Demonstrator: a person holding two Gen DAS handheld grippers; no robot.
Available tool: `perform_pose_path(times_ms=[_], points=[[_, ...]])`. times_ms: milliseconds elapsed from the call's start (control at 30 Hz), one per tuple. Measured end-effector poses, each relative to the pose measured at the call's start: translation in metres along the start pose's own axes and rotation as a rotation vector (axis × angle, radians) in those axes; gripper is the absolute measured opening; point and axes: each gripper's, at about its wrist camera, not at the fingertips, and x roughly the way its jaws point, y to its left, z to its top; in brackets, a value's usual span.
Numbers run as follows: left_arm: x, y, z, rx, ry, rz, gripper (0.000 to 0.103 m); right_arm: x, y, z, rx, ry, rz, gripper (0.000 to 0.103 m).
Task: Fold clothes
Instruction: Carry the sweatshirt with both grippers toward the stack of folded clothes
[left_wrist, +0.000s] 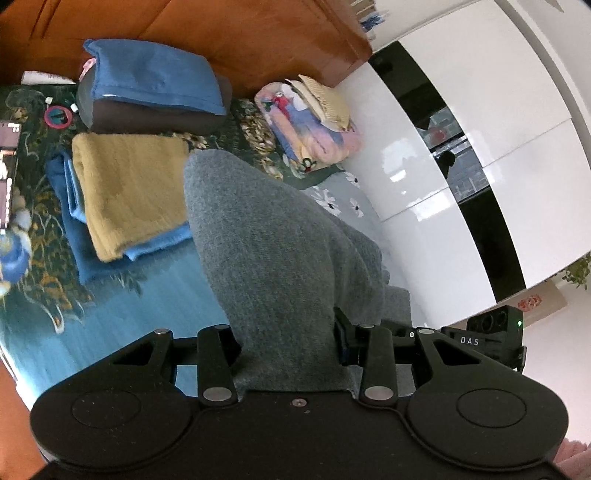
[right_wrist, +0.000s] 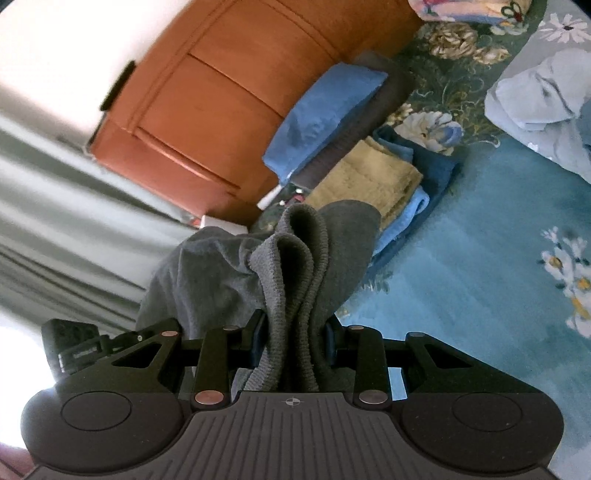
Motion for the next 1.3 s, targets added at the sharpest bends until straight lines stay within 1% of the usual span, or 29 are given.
perform_pose_path(times_ms=[133,300,500,667,800,1033,1167,1300], points=[[0.014,0.028,0.028,-0.016,-0.011,0.008,0.037,0.038,0.0,0.028,0.0,0.02,-0.021,0.028],[0.027,0.056,0.049,-0.036,-0.059,0.032,0.037,0.081,0.007,0.065,-0.063,0.055,-0.055,0.028],[0.048,0.084,0.063,-0.085,-0.147,0.093,0.037,0.135,0.007,0.113,-0.161,0.119,-0.079,0.028],[0.071,0.101,0.076,-0.123,-0.189,0.145,0.037,0.179,0.002,0.153,-0.249,0.19,-0.083,0.028],[0.089,0.115,0.087,-0.153,-0.222,0.187,0.037,0.209,-0.001,0.177,-0.307,0.234,-0.103,0.028],[0.126,0.14,0.106,-0.193,-0.252,0.238,0.037,0.258,-0.016,0.213,-0.373,0.298,-0.117,0.028],[0.147,0.155,0.116,-0.221,-0.259,0.246,0.037,0.283,-0.026,0.233,-0.401,0.325,-0.122,0.028],[0.165,0.17,0.126,-0.228,-0.26,0.252,0.037,0.303,-0.04,0.25,-0.404,0.341,-0.113,0.028]])
